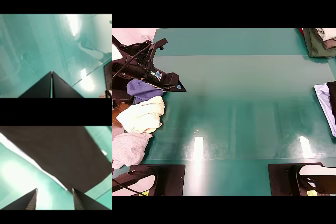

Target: Fold the shirts.

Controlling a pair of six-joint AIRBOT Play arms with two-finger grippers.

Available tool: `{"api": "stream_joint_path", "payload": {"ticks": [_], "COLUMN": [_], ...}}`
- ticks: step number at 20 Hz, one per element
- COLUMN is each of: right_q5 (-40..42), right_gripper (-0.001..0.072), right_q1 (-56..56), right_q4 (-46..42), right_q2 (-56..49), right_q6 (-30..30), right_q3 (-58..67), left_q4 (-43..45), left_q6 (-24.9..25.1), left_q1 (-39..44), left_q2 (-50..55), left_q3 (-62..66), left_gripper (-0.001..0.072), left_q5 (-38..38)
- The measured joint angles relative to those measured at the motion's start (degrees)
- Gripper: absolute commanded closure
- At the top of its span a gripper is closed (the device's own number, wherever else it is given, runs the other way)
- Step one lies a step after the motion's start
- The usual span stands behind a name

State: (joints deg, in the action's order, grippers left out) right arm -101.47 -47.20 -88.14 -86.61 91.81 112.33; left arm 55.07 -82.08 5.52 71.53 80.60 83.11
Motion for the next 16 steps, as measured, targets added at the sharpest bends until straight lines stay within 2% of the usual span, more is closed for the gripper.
{"api": "stream_joint_path", "payload": {"ticks": [1,2,4,5,10,16], "right_q5": [-0.57,-1.03,-1.77,-2.01,-2.91,-2.67], "right_gripper": [0.0207,0.0293,0.0603,0.0691,0.0691,0.0691], "right_q1": [1.22,2.73,6.64,9.07,24.30,41.81], "right_q4": [0.02,0.04,1.49,2.93,8.66,10.12], "right_q2": [0.00,0.00,0.00,0.00,0.00,0.00], "right_q6": [0.59,1.14,2.19,2.54,2.69,1.22], "right_q3": [0.00,0.00,0.00,0.00,0.00,0.00], "left_q4": [0.00,0.00,-0.02,-0.02,-0.07,-0.07], "left_q6": [0.00,0.00,0.00,0.00,-0.02,-0.02], "left_q1": [0.00,0.00,0.00,0.00,0.00,0.00], "left_q2": [0.00,0.00,0.00,0.00,0.00,0.00], "left_q3": [0.00,0.00,0.00,0.00,0.00,0.00], "left_gripper": [0.0672,0.0672,0.0672,0.0672,0.0672,0.0672], "left_q5": [0.00,-0.02,-0.07,-0.09,-0.15,-0.15]}}
